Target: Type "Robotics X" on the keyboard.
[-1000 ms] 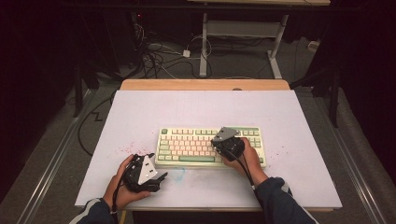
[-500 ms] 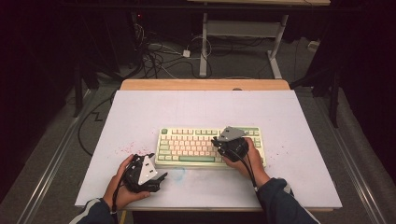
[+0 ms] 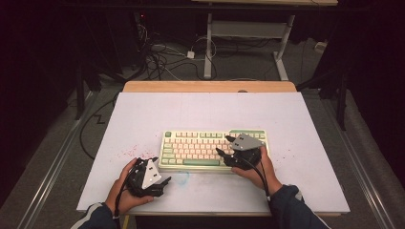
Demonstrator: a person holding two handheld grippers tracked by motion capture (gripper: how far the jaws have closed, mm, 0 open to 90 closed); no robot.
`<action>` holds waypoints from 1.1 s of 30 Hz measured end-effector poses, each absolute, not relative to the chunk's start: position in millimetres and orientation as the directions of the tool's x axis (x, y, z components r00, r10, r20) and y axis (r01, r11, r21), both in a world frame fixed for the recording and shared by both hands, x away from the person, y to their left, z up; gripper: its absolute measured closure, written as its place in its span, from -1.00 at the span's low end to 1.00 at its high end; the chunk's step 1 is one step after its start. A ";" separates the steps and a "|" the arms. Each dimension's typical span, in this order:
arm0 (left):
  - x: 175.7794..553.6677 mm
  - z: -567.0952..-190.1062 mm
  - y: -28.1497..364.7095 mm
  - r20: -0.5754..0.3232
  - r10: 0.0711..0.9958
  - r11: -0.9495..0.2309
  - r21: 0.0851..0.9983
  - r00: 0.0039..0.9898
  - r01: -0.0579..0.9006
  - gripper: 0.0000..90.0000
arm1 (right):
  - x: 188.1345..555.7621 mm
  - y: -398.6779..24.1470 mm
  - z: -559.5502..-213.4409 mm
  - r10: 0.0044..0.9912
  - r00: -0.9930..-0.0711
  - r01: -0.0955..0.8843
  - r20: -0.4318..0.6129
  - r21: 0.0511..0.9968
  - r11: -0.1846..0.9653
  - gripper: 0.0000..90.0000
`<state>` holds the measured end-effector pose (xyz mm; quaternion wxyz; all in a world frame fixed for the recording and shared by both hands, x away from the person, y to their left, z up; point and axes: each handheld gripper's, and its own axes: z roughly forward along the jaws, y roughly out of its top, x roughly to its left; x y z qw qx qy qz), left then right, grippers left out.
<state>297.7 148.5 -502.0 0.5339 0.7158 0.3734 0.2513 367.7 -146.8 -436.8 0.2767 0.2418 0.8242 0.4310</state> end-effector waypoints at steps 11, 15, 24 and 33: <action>300.4 -500.7 150.0 -0.036 0.825 -0.138 0.954 0.563 0.264 -0.54 | 345.6 -166.8 -434.6 0.687 -0.665 0.105 -0.294 0.873 0.476 -0.41; 302.3 -499.5 151.4 -0.047 0.835 -0.124 0.954 0.549 0.271 -0.49 | 337.6 -177.0 -435.6 0.697 -0.656 0.102 -0.289 0.881 0.461 -0.46; 302.7 -492.6 155.1 -0.046 0.841 -0.111 0.961 0.539 0.254 -0.02 | 319.5 -199.7 -439.7 0.714 -0.621 0.083 -0.322 0.879 0.469 -0.49; 307.9 -484.2 157.5 -0.066 0.848 -0.112 0.947 0.526 0.301 0.81 | 303.6 -216.7 -449.7 0.727 -0.596 0.093 -0.341 0.870 0.484 -0.48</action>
